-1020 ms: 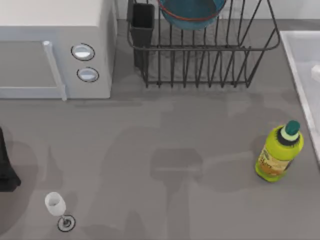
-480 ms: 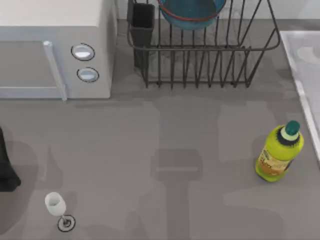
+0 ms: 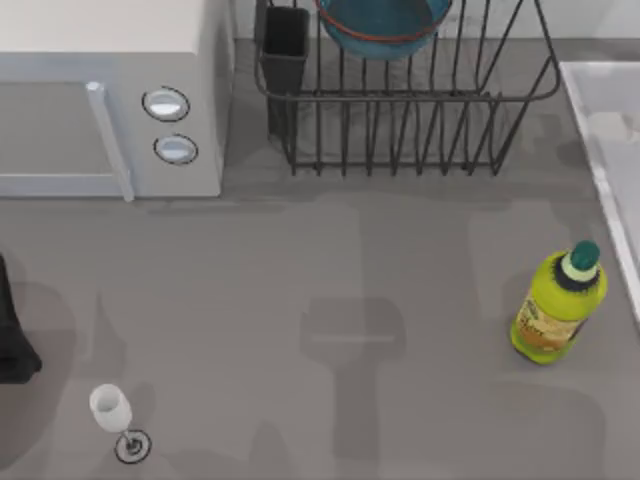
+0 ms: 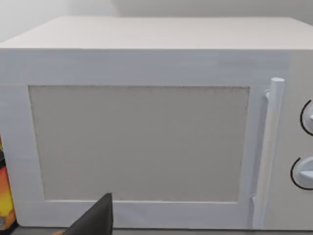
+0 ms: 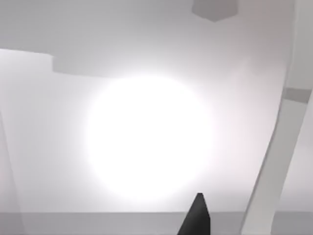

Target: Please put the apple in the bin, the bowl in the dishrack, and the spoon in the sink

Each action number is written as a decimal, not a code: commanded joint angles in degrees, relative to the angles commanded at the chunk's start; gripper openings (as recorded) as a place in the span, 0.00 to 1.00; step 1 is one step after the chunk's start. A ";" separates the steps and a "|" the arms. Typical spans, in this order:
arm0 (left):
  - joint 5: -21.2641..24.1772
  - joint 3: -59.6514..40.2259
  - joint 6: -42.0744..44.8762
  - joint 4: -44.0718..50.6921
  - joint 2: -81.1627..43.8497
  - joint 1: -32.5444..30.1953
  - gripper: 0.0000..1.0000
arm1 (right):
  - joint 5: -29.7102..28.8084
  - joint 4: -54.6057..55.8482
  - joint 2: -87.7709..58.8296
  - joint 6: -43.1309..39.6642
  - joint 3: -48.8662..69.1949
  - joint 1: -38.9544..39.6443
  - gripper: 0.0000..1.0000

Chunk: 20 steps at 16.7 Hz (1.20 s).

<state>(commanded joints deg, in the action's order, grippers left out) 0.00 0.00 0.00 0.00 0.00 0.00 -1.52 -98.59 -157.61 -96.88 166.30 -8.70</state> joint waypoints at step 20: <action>0.00 0.00 0.00 0.00 0.00 0.00 1.00 | 0.12 18.13 8.22 0.02 -26.44 0.08 0.00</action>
<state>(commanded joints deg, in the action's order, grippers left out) 0.00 0.00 0.00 0.00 0.00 0.00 -1.40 -80.46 -149.39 -96.86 139.86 -8.62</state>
